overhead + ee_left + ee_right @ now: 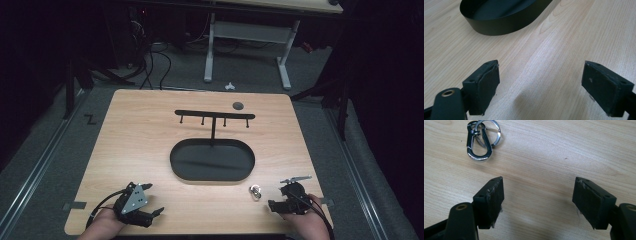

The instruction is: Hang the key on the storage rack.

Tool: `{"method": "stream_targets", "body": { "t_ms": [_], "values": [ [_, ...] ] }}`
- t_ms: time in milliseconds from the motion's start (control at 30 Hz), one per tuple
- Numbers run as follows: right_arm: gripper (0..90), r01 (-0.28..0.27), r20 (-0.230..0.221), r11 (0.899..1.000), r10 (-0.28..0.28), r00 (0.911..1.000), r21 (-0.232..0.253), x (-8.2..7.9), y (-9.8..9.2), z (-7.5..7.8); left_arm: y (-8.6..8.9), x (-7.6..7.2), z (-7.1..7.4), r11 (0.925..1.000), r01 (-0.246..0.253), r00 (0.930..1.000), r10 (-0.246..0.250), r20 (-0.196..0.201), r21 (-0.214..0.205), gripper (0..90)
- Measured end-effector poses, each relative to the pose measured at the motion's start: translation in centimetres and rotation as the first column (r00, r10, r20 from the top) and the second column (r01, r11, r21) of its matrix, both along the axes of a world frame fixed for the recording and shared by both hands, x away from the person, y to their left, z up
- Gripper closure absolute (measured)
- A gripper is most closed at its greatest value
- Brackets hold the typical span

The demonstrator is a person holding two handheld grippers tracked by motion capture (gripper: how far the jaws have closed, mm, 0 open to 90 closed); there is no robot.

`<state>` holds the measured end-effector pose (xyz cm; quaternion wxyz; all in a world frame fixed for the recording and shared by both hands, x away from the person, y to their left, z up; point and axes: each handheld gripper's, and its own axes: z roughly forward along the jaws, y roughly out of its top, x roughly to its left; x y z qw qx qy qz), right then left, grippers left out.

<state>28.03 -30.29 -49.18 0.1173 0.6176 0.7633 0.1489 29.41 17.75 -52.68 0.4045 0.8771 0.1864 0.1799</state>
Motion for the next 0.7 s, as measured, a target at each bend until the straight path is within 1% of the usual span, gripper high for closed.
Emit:
{"method": "stream_targets", "body": {
  "t_ms": [33, 133, 200, 233, 300, 367, 400, 433, 533, 667, 700],
  "values": [
    [25.4, -0.006, -0.012, 1.000, 0.006, 0.9999, -0.007, 0.1, 0.2, 0.2, 0.0, 0.0, 0.0, 1.0000, -0.001, 1.0000, 0.001, 0.000, -0.001, 15.3],
    [25.4, -0.016, -0.019, 1.000, 0.016, 0.9997, -0.015, 0.2, 0.4, 0.4, 0.0, 0.0, 0.0, 1.0000, -0.001, 1.0000, 0.001, 0.000, -0.001, 15.3],
    [25.2, -0.032, -0.028, 0.999, 0.031, 0.9991, -0.034, 0.3, 0.6, 0.6, 0.0, 0.0, 0.0, 1.0000, 0.000, 1.0000, 0.000, 0.000, -0.001, 15.3],
    [25.2, -0.031, -0.032, 0.999, 0.030, 0.9990, -0.036, 0.3, 0.7, 0.7, 0.0, 0.0, 0.0, 1.0000, 0.000, 1.0000, 0.000, 0.000, -0.001, 15.3],
    [24.8, -0.046, -0.049, 0.998, 0.044, 0.9978, -0.046, 0.4, 0.8, 0.9, 0.0, 0.0, 0.0, 1.0000, -0.001, 1.0000, 0.001, 0.000, -0.001, 15.3],
    [24.9, -0.053, -0.087, 0.997, 0.047, 0.9951, -0.063, 0.7, 0.7, 1.4, 0.0, 0.0, 0.0, 1.0000, -0.001, 1.0000, 0.001, 0.000, -0.001, 15.3],
    [24.9, -0.053, -0.087, 0.997, 0.047, 0.9951, -0.063, 0.7, 0.7, 1.4, 0.0, 0.0, 0.0, 1.0000, -0.002, 1.0000, 0.002, -0.001, -0.001, 15.3],
    [24.8, -0.056, -0.097, 0.996, 0.048, 0.9941, -0.076, 0.8, 0.7, 1.7, 0.0, 0.0, 0.0, 1.0000, -0.001, 1.0000, 0.001, 0.000, -0.001, 15.3],
    [23.9, -0.071, -0.102, 0.993, 0.062, 0.9928, -0.094, 1.0, 0.9, 2.4, 0.0, 0.0, 0.0, 1.0000, -0.001, 1.0000, 0.001, 0.000, -0.001, 15.3],
    [22.4, -0.113, -0.134, 0.988, 0.098, 0.9860, -0.104, 1.2, 1.5, 2.9, 0.0, 0.0, 0.0, 1.0000, 0.000, 1.0000, 0.000, -0.001, 0.000, 15.3],
    [22.3, -0.136, -0.139, 0.985, 0.121, 0.9829, -0.105, 1.2, 2.0, 3.0, 0.0, 0.0, 0.0, 1.0000, 0.000, 1.0000, 0.000, -0.002, 0.000, 15.3]
  ]
}}
